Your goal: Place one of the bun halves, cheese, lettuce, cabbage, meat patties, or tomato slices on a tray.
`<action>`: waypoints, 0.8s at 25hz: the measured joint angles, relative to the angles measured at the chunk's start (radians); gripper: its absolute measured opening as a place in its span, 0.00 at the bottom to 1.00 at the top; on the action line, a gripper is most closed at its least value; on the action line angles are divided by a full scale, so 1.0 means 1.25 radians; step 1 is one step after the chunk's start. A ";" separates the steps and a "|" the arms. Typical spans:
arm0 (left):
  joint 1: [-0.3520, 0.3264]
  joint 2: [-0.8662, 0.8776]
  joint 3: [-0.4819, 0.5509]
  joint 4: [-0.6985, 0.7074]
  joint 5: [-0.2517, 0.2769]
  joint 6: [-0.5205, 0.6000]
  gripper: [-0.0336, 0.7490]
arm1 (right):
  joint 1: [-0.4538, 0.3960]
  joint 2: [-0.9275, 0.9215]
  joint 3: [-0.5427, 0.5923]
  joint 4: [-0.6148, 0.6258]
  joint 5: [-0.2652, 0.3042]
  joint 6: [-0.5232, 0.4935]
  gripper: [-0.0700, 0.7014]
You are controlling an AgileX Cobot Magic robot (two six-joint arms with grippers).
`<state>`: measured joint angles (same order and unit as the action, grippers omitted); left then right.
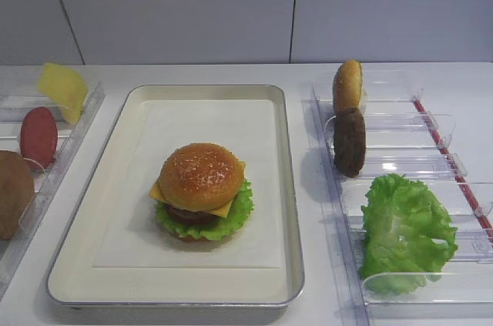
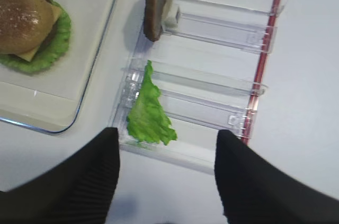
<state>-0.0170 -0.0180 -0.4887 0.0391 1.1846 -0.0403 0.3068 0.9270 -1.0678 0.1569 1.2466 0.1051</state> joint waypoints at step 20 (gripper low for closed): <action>0.000 0.000 0.000 0.000 0.000 0.000 0.32 | 0.000 -0.634 0.315 -0.126 0.026 -0.042 0.50</action>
<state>-0.0170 -0.0180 -0.4887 0.0391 1.1846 -0.0403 0.3068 0.1340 -0.6746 0.0000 1.2789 0.0532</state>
